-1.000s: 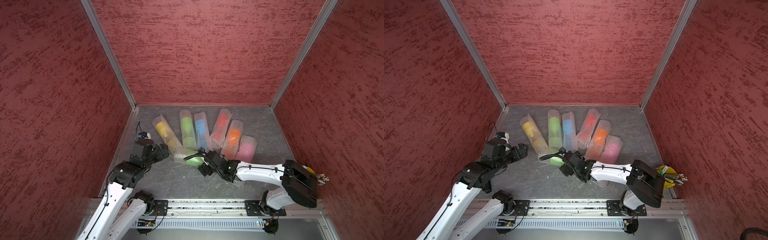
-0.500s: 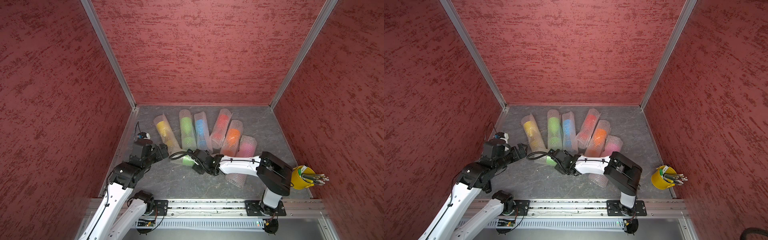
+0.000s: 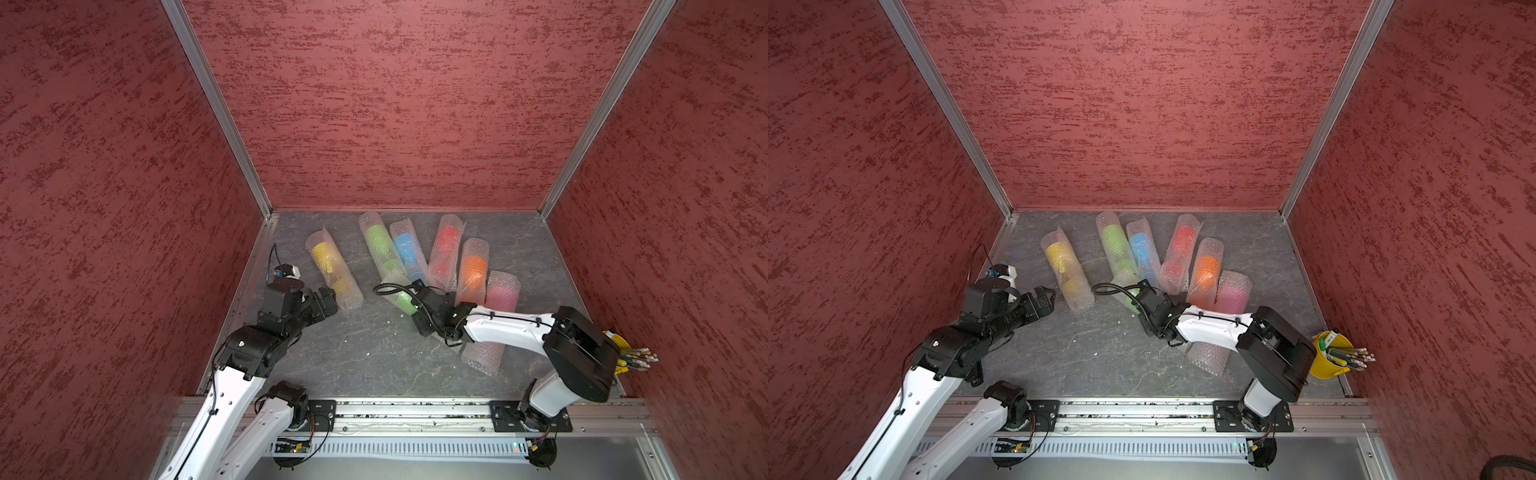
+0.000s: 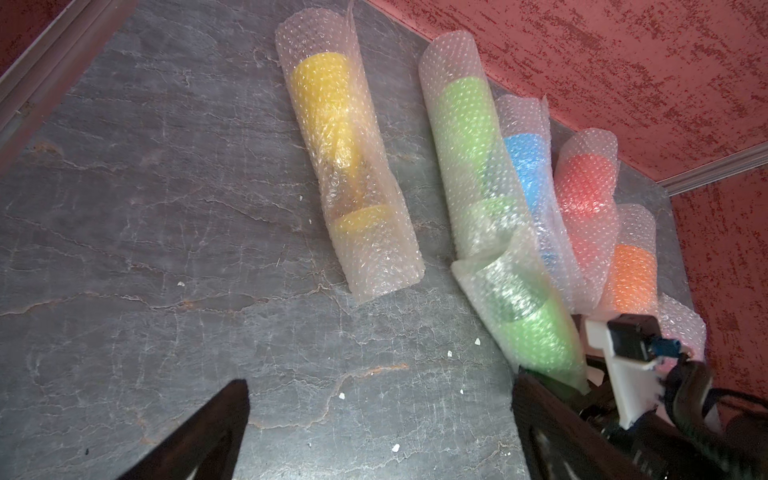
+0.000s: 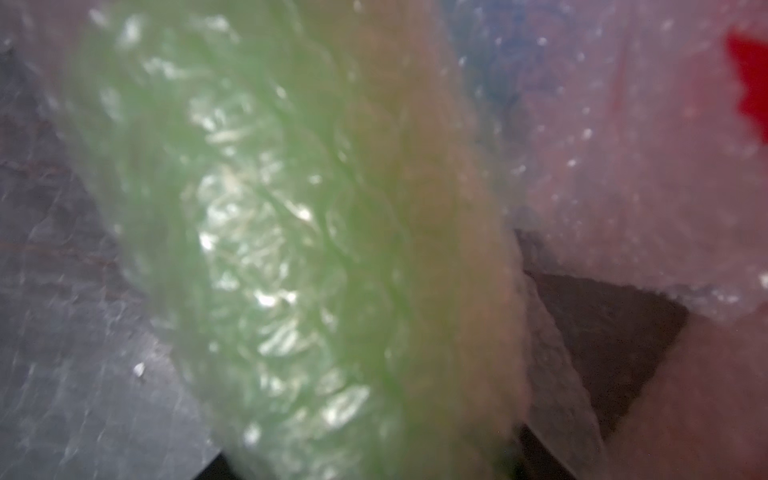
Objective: Unpack wine glasses from bubble wrap
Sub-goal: Adjust the bubble wrap at the center of the board.
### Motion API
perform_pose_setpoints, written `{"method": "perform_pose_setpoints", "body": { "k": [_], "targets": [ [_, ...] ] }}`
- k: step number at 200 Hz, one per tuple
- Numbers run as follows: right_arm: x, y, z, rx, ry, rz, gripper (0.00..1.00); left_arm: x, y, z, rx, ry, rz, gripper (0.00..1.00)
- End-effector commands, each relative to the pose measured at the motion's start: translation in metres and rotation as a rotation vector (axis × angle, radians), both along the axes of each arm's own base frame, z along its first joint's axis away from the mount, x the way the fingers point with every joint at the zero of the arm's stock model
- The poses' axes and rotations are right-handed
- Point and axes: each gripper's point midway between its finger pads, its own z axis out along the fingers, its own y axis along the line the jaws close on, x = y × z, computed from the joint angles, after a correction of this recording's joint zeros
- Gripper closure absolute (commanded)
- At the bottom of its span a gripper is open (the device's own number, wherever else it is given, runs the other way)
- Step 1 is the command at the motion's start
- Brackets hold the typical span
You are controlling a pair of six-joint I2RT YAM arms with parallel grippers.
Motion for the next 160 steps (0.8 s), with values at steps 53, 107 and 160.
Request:
{"method": "perform_pose_setpoints", "body": {
  "k": [53,107,160],
  "targets": [
    [0.02,0.004,0.034,0.422,0.087,-0.428,0.29,0.004,-0.002,-0.001,0.011,-0.004,-0.017,0.0],
    [0.002,0.053,0.039,0.729,0.332,-0.427,0.11,0.004,-0.002,-0.003,0.017,0.005,-0.018,0.0],
    [-0.029,0.089,0.097,0.949,0.412,-0.108,0.03,0.009,-0.016,-0.015,-0.006,0.078,-0.081,0.0]
  ]
}}
